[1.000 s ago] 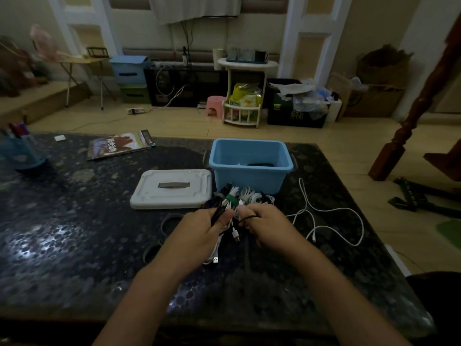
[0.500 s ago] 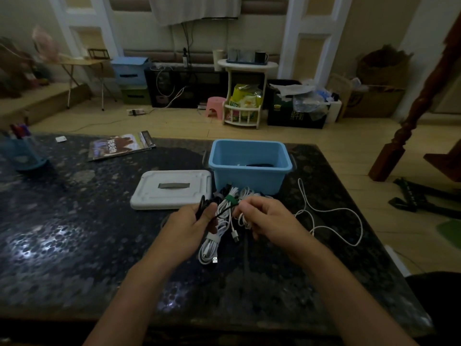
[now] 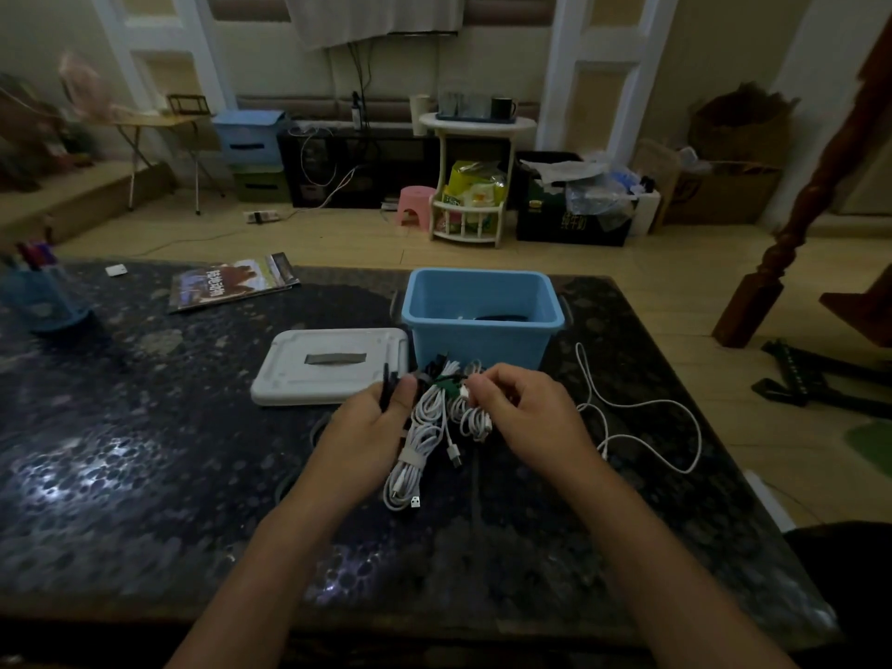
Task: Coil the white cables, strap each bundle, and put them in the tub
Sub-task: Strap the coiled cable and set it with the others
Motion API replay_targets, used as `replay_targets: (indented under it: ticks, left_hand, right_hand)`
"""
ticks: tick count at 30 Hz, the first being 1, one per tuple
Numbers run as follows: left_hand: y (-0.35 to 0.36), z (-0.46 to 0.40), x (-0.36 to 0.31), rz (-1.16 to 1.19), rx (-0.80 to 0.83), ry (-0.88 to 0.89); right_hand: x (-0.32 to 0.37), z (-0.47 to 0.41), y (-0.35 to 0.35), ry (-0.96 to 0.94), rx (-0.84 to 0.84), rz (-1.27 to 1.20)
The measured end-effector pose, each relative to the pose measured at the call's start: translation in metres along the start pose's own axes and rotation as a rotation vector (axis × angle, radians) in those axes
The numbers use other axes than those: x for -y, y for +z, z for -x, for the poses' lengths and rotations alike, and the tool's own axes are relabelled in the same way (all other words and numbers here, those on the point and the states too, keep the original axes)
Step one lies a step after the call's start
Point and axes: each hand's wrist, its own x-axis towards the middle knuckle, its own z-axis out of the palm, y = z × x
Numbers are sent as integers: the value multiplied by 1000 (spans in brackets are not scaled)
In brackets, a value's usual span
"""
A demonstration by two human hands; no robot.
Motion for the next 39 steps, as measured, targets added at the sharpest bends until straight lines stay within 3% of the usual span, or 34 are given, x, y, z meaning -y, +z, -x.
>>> replay_targets:
  ticks: [3,5,9,13,17,20,23,27,31,34,36,39]
  left_hand:
    - [-1,1,-4,83,-58,-83]
    - [1,5,-9,105,-15,-107]
    - [1,11,-16,245,99,-125]
    - [5,13,-13,167,80,-27]
    - [8,9,-9,78,-28,-33]
    - [1,2,-7,185,-162,-22]
    - [-3,-4,-1,207,-240,-12]
    - [3,-8,8,264,-191,25]
    - [7,-6,7,305,-188,100]
    - [9,0,-1,489,-182,50]
    - [10,4,-4,549,-106,1]
    - [7,6,-6,441,18,-3]
  right_hand:
    - [9,2,1,-5,138,-244]
    - [18,7,6,-60,215,-323]
    - [22,14,19,-119,258,-247]
    - [22,16,27,-186,201,-166]
    - [22,13,23,-197,253,-50]
    - [18,11,17,-131,389,53]
    - [25,24,27,-224,442,135]
    - [34,37,53,-348,433,233]
    - [30,33,60,-322,445,369]
    - [25,27,54,-264,421,406]
    - [21,25,53,-229,434,390]
    - [19,25,52,-233,492,398]
